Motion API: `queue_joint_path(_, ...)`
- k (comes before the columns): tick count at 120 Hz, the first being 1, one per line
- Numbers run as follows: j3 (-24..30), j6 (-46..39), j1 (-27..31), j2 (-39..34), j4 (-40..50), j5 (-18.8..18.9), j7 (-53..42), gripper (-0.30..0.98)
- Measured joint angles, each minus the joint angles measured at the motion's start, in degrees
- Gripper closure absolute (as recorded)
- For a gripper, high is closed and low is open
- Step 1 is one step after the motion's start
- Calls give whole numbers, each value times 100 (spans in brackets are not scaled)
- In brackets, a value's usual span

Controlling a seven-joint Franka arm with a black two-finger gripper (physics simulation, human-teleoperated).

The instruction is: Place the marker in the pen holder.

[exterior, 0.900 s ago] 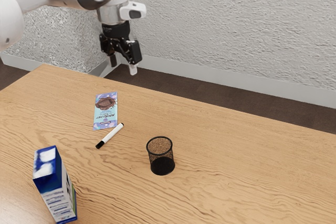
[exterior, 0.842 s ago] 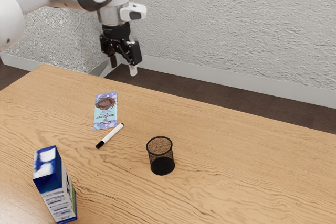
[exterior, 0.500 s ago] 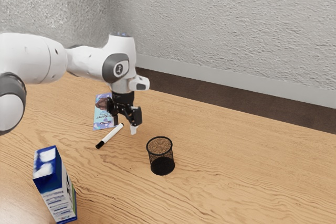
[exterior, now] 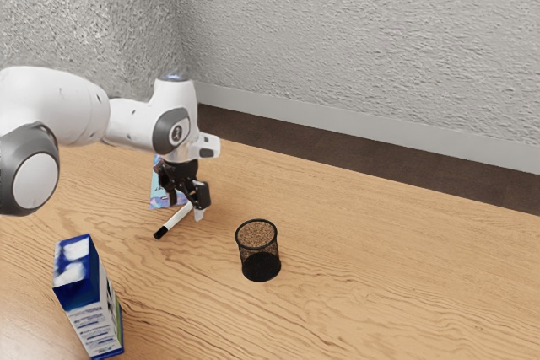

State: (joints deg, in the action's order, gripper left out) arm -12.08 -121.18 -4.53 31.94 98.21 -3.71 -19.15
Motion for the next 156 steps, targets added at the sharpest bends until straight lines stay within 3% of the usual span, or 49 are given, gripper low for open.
queue_joint_path(21,-21,-158,4,206,-241,-26,-213,0)
queue_joint_path(68,-262,-561,29,459,-347,-471,-709,1)
queue_joint_path(92,-268,-607,31,451,-340,-500,-873,44)
queue_joint_path(105,-274,-613,31,448,-336,-541,-941,60)
queue_joint_path(140,-255,-635,30,300,-342,-498,-997,76)
queue_joint_path(156,94,-666,9,-405,-87,-402,-962,78)
